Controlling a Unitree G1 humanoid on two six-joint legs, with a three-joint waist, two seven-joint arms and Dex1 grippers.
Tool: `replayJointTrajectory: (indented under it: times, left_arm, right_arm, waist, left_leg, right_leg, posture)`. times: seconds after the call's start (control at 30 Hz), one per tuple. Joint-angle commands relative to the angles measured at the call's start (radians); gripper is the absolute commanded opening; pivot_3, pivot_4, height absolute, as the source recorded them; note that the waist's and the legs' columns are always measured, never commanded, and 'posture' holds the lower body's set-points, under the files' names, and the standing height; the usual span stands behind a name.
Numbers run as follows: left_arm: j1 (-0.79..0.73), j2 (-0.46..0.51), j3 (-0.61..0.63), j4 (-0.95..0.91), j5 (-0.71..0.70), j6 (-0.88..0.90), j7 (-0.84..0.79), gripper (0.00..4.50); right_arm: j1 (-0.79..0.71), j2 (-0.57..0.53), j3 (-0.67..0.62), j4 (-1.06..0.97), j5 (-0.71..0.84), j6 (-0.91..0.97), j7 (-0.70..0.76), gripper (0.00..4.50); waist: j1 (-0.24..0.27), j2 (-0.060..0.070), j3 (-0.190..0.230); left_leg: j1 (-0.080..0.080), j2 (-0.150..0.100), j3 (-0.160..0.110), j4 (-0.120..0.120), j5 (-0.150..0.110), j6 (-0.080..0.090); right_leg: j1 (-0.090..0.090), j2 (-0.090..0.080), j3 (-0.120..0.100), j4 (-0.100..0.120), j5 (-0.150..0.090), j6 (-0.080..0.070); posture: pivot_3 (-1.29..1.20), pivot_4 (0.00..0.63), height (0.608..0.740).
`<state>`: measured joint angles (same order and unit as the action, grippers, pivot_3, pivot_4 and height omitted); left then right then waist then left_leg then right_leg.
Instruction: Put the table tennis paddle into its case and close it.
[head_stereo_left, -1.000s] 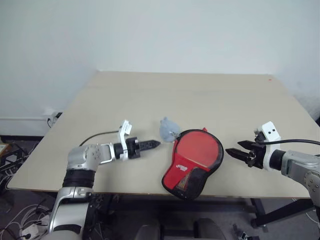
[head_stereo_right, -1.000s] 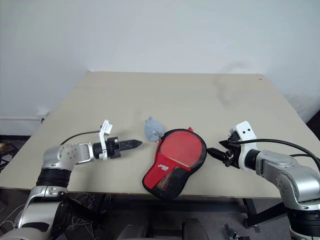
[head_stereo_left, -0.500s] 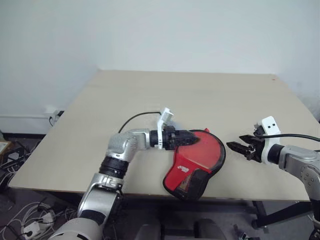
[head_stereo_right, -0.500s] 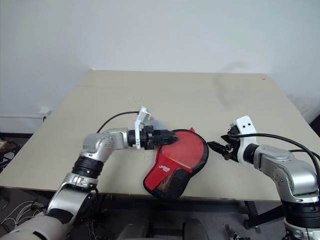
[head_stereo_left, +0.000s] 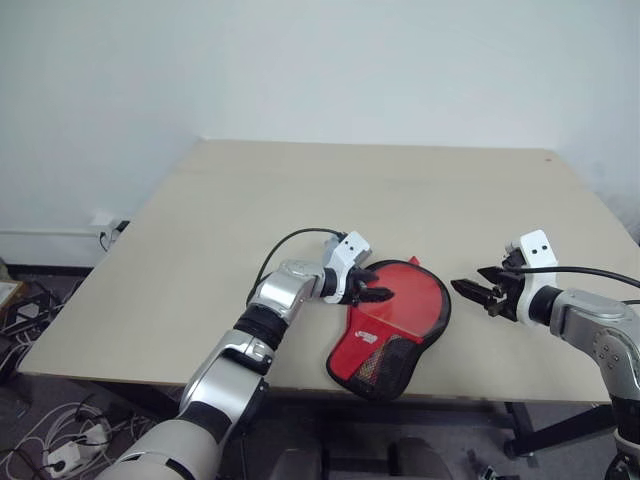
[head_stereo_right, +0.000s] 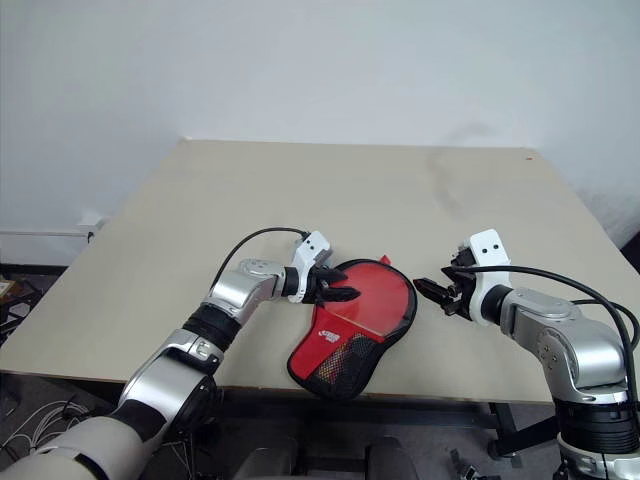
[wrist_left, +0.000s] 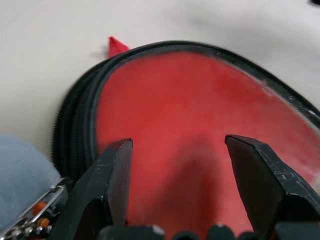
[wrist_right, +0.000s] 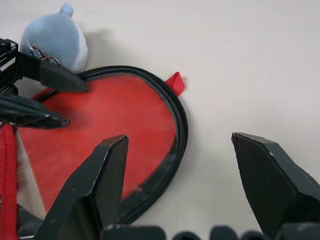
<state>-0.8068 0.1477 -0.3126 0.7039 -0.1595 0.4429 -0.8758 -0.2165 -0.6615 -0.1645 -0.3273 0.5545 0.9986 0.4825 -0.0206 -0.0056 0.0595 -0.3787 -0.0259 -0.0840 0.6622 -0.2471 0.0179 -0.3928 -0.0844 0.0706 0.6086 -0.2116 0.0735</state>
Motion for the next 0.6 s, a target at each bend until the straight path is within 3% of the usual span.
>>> replayJointTrajectory:
  times: [0.03,0.33,0.6]
  left_arm:
    - [-0.042,0.01,0.012,0.063,0.067,-0.044,0.065,3.13]
    - [-0.06,0.0,0.035,0.139,0.112,-0.098,0.137,3.13]
    - [-0.051,-0.056,0.176,-0.017,-0.075,-0.016,0.029,3.13]
  right_arm:
    - [-0.027,-0.002,-0.016,-0.01,-0.008,-0.026,0.0,3.57]
    - [-0.034,0.005,-0.009,-0.003,-0.019,-0.03,0.001,3.57]
    - [-0.041,0.011,-0.002,0.006,-0.024,-0.041,0.011,3.57]
  waist:
    - [-0.001,0.0,0.0]
    - [-0.004,0.0,0.0]
    - [-0.003,0.0,0.0]
  left_leg:
    - [0.0,0.0,0.0,0.0,0.0,0.0]
    - [0.003,0.001,0.0,0.002,0.001,0.001]
    - [0.001,0.001,0.0,0.003,0.001,0.001]
  right_leg:
    - [0.0,0.0,0.0,0.0,0.0,0.0]
    - [0.001,0.0,0.0,0.002,0.001,0.001]
    - [0.0,0.0,0.0,0.003,0.002,0.001]
  posture:
    - [0.0,0.0,0.74]
    - [0.0,0.0,0.74]
    - [0.0,0.0,0.74]
